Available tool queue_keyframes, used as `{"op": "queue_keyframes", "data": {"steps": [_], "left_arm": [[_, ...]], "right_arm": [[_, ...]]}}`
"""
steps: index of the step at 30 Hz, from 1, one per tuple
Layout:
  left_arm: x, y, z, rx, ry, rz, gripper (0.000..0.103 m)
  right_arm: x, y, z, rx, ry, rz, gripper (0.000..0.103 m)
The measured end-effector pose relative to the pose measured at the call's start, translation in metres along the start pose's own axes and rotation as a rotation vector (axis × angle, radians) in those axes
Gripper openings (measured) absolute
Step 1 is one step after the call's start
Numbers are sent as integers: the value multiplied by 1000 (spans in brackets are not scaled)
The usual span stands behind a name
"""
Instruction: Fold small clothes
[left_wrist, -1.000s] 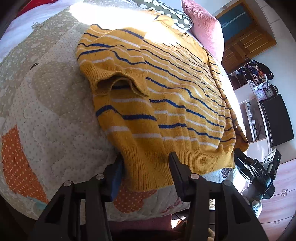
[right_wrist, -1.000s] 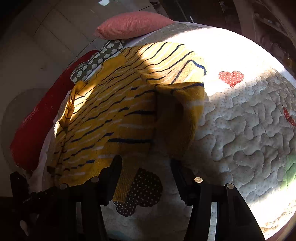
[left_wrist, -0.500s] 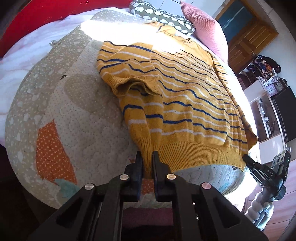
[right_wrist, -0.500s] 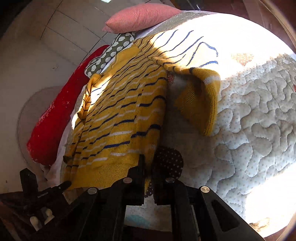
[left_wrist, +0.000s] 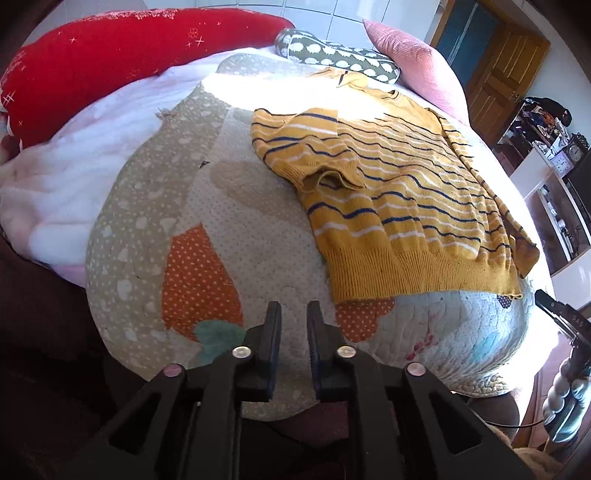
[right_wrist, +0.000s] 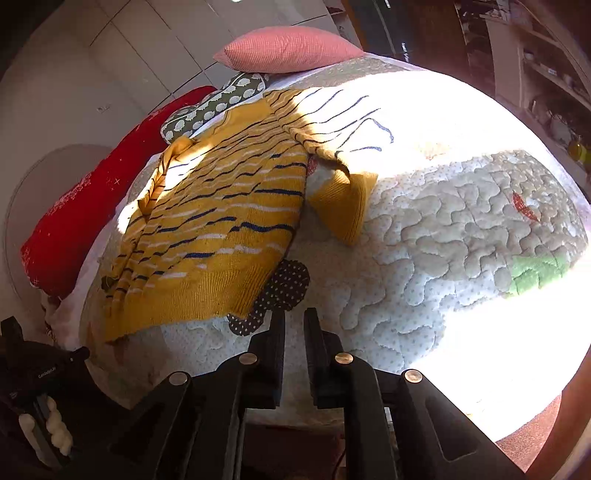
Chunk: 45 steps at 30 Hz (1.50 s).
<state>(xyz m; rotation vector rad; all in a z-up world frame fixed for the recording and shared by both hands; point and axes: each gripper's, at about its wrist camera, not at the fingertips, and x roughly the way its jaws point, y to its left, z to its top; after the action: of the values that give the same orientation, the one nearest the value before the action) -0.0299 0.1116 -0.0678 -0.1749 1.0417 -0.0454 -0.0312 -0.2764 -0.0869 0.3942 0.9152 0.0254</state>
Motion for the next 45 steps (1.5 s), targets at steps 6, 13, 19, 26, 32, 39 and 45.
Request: {"op": "queue_keyframes", "data": {"steps": [6, 13, 19, 26, 32, 39, 45], "left_arm": [[0, -8, 2, 18, -15, -23, 39], [7, -13, -1, 11, 10, -41, 39], [4, 2, -1, -30, -12, -74, 39], [0, 22, -3, -76, -36, -102, 39], [2, 51, -7, -151, -26, -108, 40], [7, 71, -9, -187, -28, -111, 47], [23, 75, -6, -212, 2, -130, 47]], "right_arm": [[15, -3, 37, -98, -54, -183, 57], [57, -29, 62, -9, -29, -218, 14], [8, 30, 114, -130, -128, -163, 5], [-10, 160, 150, -283, -69, 159, 5], [70, 242, 111, -414, 206, 366, 12], [118, 248, 115, -413, 263, 268, 34], [132, 265, 94, -532, 317, 256, 43]]}}
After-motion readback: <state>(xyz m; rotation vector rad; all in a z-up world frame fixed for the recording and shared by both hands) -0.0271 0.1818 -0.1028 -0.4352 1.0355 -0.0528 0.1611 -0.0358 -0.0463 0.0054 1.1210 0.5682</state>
